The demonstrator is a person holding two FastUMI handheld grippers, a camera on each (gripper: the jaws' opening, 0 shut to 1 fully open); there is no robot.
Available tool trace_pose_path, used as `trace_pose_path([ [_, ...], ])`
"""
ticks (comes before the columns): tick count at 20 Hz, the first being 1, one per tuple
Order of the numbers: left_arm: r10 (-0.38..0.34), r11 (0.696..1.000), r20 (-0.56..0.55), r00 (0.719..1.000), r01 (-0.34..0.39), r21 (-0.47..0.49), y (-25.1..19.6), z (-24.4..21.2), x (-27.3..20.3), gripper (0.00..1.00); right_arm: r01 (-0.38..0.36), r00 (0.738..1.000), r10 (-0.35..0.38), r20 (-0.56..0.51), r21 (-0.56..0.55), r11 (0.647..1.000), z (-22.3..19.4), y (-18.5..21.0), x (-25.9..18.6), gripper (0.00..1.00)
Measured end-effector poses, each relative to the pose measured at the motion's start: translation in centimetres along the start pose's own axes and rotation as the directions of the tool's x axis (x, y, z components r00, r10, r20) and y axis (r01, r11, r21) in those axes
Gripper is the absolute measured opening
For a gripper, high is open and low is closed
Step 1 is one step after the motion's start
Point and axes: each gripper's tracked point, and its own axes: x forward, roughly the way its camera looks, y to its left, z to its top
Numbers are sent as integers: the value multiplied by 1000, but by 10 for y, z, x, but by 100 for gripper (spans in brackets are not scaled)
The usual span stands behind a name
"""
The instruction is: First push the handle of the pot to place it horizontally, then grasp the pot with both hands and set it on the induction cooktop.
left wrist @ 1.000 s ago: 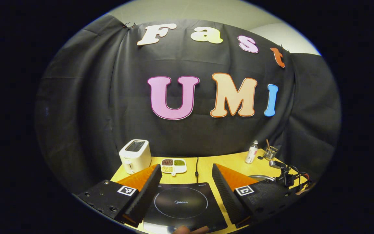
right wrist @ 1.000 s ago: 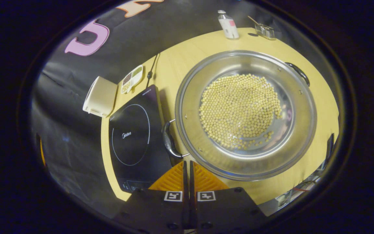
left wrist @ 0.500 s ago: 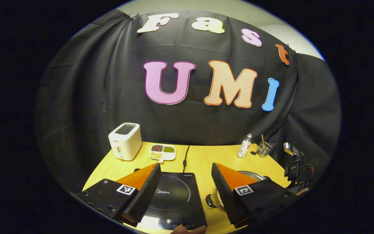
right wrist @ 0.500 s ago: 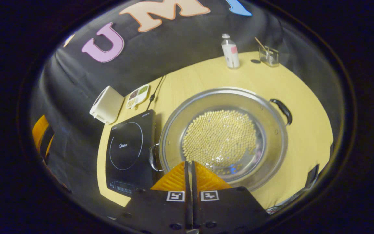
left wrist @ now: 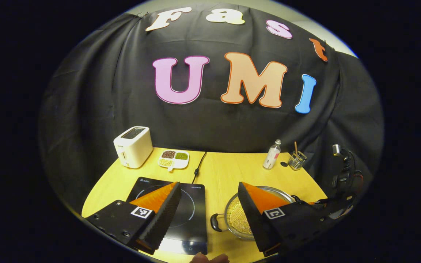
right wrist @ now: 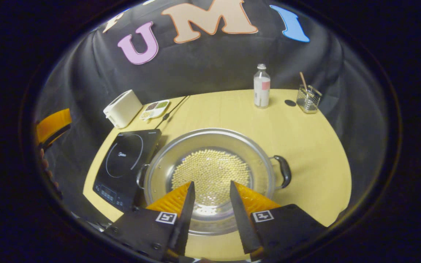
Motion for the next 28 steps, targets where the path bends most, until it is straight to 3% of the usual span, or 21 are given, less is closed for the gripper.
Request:
trace_pose_path([
  [5, -14, 1000, -63, 998, 15, 18, -25, -32, 19, 95, 29, 998, -26, 51, -54, 998, 15, -44, 9, 73],
  [10, 32, 999, -180, 983, -33, -5, -23, -80, 38, 95, 93, 993, -87, 83, -70, 993, 22, -90, 29, 78],
  [13, 21, 999, -229, 973, -12, 40, -28, -102, 49, 92, 106, 992, -101, 70, -59, 993, 17, -103, 41, 84],
  [16, 23, 1000, -294, 955, -23, 3, -25, -134, 62, 88, 114, 992, -111, 52, -55, 992, 13, -108, 53, 90],
  [18, 36, 998, -340, 940, -49, -30, -20, -153, 70, 88, 106, 994, -105, 29, -42, 993, 7, -106, 60, 87],
  [22, 75, 997, -413, 908, -81, 2, -6, -181, 84, 82, 104, 994, -105, -20, -33, 994, -9, -108, 74, 90],
  [23, 73, 997, -425, 902, -81, -1, -6, -187, 86, 84, 104, 994, -105, -28, -29, 994, -13, -109, 76, 87],
  [24, 67, 997, -435, 898, -78, -7, -8, -190, 89, 75, 107, 994, -108, -36, -27, 994, -16, -111, 77, 87],
  [27, 60, 996, -478, 876, -83, -27, -12, -204, 95, 73, 106, 992, -108, -62, -27, 994, -26, -113, 82, 87],
  [28, 56, 997, -470, 881, -78, -27, -14, -203, 97, 74, 112, 991, -114, -68, -32, 993, -26, -116, 82, 87],
])
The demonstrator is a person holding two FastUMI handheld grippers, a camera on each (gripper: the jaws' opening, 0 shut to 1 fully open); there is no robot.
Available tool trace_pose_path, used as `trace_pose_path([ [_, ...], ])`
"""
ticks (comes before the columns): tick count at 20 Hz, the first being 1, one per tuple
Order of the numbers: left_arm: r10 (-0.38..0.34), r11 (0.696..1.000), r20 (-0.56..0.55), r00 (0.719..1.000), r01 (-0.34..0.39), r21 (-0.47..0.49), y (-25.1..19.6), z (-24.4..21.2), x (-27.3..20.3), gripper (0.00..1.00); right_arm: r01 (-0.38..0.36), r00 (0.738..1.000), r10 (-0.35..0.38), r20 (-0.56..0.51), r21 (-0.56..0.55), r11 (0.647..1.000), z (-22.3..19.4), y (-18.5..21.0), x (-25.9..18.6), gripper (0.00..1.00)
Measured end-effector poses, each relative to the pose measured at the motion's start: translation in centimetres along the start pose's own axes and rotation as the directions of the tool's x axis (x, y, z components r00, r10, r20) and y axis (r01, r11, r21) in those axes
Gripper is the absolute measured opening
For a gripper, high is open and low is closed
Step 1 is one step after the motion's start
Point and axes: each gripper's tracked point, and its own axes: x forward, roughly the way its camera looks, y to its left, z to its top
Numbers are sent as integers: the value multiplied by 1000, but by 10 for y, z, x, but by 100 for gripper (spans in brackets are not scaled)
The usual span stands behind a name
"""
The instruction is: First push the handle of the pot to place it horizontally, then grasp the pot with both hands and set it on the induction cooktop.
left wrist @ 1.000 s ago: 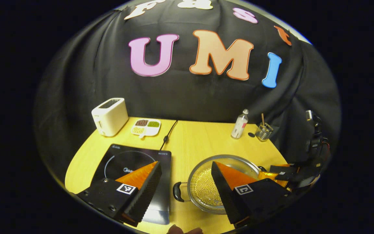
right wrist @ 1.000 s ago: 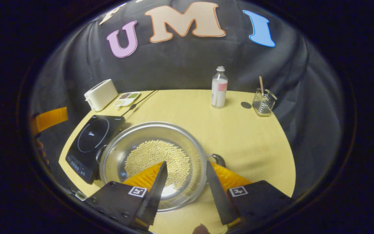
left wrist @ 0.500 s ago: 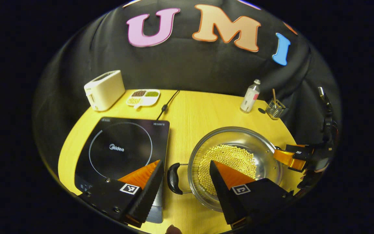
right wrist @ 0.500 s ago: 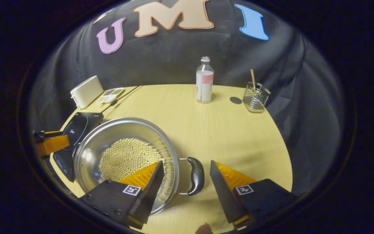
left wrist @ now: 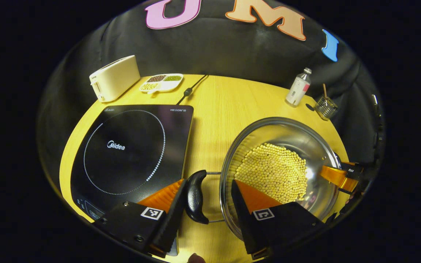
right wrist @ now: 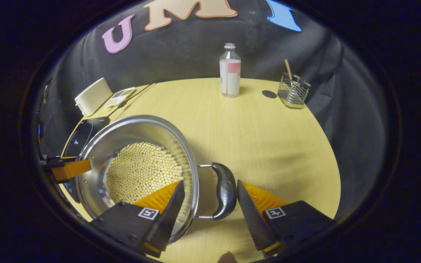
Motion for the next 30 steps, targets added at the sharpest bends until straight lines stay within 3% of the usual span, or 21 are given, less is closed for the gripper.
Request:
trace_pose_path([
  [1, 1, 1000, -4, 1000, -1, 2, 0, -1, 4, 80, 0, 1000, 0, -7, 3, 1000, -3, 0, -1, 87],
  [2, 3, 1000, -17, 1000, -3, 6, 0, -3, 4, 72, -14, 1000, 15, -17, 15, 1000, -6, 2, 0, 87],
  [7, -6, 1000, -53, 999, 5, -3, -2, -7, 14, 71, -20, 997, 25, -68, 63, 998, -18, -1, -1, 80],
  [9, -9, 1000, -69, 998, 9, 6, -2, -9, 15, 67, -24, 996, 35, -85, 124, 992, -19, 1, 2, 64],
  [12, -46, 999, -88, 995, 44, -18, -3, -7, 13, 64, -36, 993, 58, -99, 213, 976, -19, 2, 4, 58],
  [15, -84, 996, -117, 990, 78, -51, -9, -8, 15, 57, -59, 989, 93, -112, 276, 959, -17, 2, 2, 42],
  [22, -79, 996, -110, 991, 74, -41, -2, 11, -12, 55, -67, 990, 98, -97, 286, 956, 0, 9, -26, 42],
  [30, -41, 999, -57, 998, 39, -36, 42, 40, -58, 54, -137, 987, 156, -45, 287, 948, 30, 62, -53, 42],
])
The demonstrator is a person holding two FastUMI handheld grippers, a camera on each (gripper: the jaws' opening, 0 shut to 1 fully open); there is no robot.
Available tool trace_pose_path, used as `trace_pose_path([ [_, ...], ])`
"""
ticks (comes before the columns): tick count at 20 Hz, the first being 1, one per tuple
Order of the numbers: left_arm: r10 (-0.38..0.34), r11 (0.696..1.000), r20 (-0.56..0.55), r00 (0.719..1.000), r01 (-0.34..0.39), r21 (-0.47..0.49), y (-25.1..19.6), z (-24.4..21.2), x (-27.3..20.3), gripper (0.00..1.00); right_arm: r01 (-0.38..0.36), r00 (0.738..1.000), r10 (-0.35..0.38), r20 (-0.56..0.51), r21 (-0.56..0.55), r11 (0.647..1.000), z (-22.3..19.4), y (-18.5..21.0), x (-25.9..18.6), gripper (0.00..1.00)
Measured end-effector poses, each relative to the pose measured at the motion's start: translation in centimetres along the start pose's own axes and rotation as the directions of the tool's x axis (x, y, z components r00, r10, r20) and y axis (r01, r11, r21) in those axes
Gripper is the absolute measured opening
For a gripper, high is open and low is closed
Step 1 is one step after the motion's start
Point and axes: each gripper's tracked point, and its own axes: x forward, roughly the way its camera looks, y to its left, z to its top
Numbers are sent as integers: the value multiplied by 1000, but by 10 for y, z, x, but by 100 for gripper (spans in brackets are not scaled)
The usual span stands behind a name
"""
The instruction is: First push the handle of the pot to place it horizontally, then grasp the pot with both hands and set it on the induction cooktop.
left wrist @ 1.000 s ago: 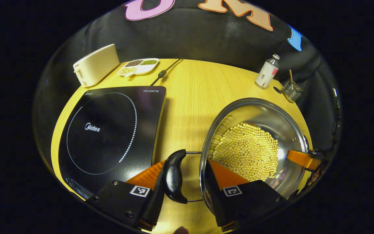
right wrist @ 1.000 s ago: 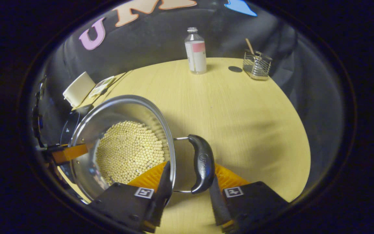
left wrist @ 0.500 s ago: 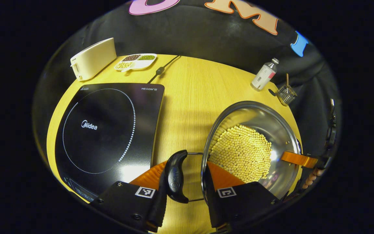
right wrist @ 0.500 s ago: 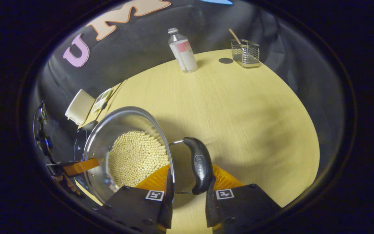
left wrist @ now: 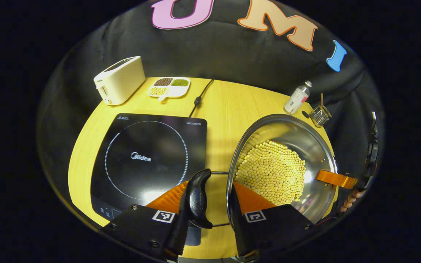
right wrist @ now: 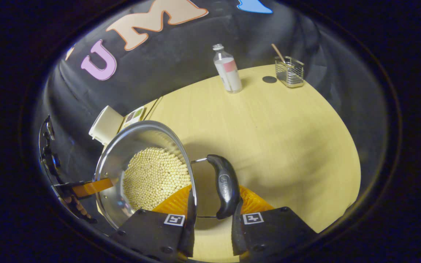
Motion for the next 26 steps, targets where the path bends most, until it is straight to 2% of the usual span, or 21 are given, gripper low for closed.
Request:
trace_pose_path([
  [1, -4, 1000, 2, 1000, 4, -4, 7, 1, -2, 54, 2, 1000, -2, 3, -3, 1000, -1, 9, -1, 36],
  [10, -103, 994, -18, 995, 104, 37, 100, 15, 6, 53, 107, 994, -107, 28, 11, 994, -31, 98, 5, 36],
  [12, -115, 992, -24, 993, 116, 51, 121, 20, 13, 56, 129, 991, -130, 25, 20, 991, -38, 118, 12, 36],
  [14, -121, 991, -50, 991, 123, 53, 139, 21, 16, 53, 148, 989, -148, 9, 30, 989, -44, 134, 18, 36],
  [15, -124, 991, -47, 991, 126, 51, 146, 23, 18, 53, 151, 988, -151, 6, 29, 988, -46, 142, 21, 48],
  [16, -124, 991, -40, 992, 126, 52, 153, 26, 18, 56, 153, 988, -154, 5, 30, 988, -49, 150, 23, 42],
  [17, -121, 991, -41, 992, 123, 57, 160, 28, 19, 53, 156, 988, -156, -1, 31, 987, -50, 157, 26, 42],
  [18, -117, 991, -43, 992, 119, 59, 166, 30, 21, 54, 156, 988, -156, -9, 27, 987, -52, 164, 29, 39],
  [19, -113, 992, -43, 993, 115, 59, 172, 30, 21, 54, 154, 988, -154, -14, 25, 988, -51, 169, 33, 42],
  [24, -90, 994, -28, 996, 92, 59, 201, 41, 19, 54, 140, 990, -139, -28, 12, 990, -50, 199, 50, 42],
  [25, -87, 994, -31, 996, 89, 56, 205, 42, 20, 54, 137, 990, -137, -32, 13, 990, -51, 203, 53, 36],
  [26, -85, 994, -29, 996, 86, 61, 209, 43, 20, 54, 136, 990, -135, -33, 12, 991, -52, 205, 55, 42],
])
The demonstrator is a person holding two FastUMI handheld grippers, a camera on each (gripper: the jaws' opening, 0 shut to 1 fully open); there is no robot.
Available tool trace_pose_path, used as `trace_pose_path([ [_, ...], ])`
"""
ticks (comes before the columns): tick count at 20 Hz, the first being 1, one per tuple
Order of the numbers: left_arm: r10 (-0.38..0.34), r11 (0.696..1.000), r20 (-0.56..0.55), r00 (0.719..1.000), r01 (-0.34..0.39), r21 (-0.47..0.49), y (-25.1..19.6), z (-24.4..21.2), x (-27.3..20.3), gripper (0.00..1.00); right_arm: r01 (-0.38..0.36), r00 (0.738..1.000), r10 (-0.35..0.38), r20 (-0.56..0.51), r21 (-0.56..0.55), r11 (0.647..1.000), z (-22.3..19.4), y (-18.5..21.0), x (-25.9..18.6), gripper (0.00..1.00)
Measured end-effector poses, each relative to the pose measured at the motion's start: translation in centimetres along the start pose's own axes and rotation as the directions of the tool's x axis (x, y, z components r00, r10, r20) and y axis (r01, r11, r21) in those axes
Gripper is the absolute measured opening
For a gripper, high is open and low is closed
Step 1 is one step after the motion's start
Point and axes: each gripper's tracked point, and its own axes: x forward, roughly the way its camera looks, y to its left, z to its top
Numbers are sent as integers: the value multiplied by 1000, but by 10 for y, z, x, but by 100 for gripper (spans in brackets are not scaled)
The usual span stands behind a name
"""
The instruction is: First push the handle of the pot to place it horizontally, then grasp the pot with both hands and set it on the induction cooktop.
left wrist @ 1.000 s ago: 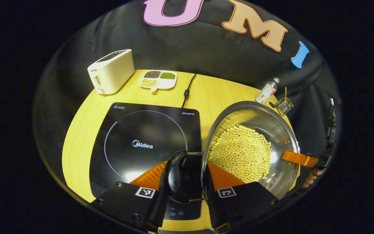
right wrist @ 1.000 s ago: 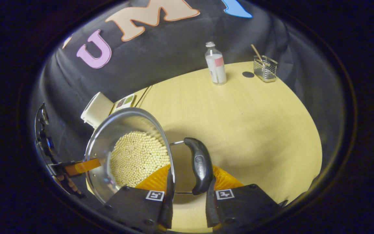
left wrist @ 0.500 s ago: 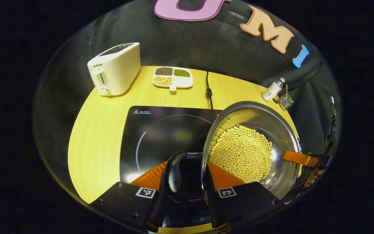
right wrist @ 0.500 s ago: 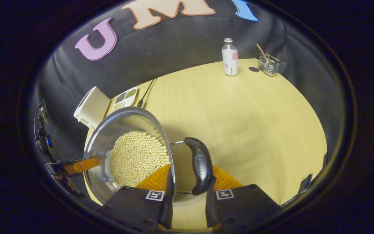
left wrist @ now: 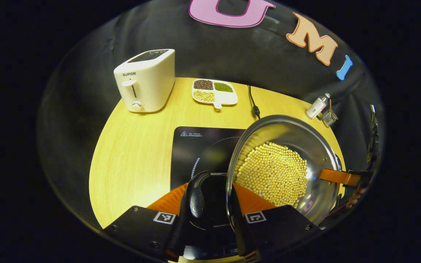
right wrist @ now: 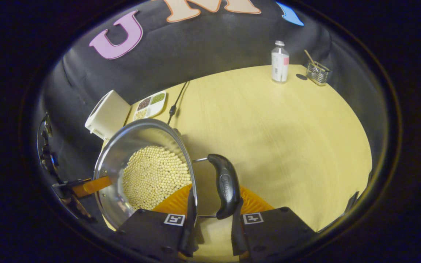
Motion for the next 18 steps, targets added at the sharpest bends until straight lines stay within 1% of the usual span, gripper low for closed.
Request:
trace_pose_path([
  [3, 1, 1000, 16, 1000, -1, 17, 12, 6, -1, 54, -2, 1000, 2, -11, -3, 1000, -3, 14, 2, 42],
  [4, 0, 1000, 21, 1000, -1, 18, 15, 7, -2, 55, -4, 1000, 4, -17, -1, 1000, -6, 19, 3, 36],
  [5, 1, 1000, 20, 1000, -1, 18, 19, 8, -3, 54, -6, 1000, 5, -23, -3, 1000, -6, 23, 4, 42],
  [6, 2, 1000, 26, 1000, -2, 16, 23, 9, -4, 55, -6, 1000, 6, -24, -4, 1000, -6, 26, 4, 36],
  [10, 9, 1000, 33, 999, -8, -4, 34, 10, -9, 55, -10, 1000, 10, -25, -20, 1000, -4, 40, 7, 36],
  [14, 21, 1000, 46, 999, -21, 5, 49, 13, -11, 55, -15, 999, 14, -34, -25, 1000, -11, 51, 9, 36],
  [15, 20, 1000, 47, 999, -21, 8, 49, 12, -10, 54, -14, 999, 14, -34, -25, 1000, -12, 51, 9, 36],
  [16, 19, 1000, 46, 999, -20, 9, 49, 13, -10, 55, -16, 999, 15, -33, -23, 1000, -11, 52, 10, 42],
  [18, 19, 1000, 40, 999, -19, 16, 50, 11, -10, 56, -17, 999, 17, -36, -6, 1000, -11, 51, 10, 42],
])
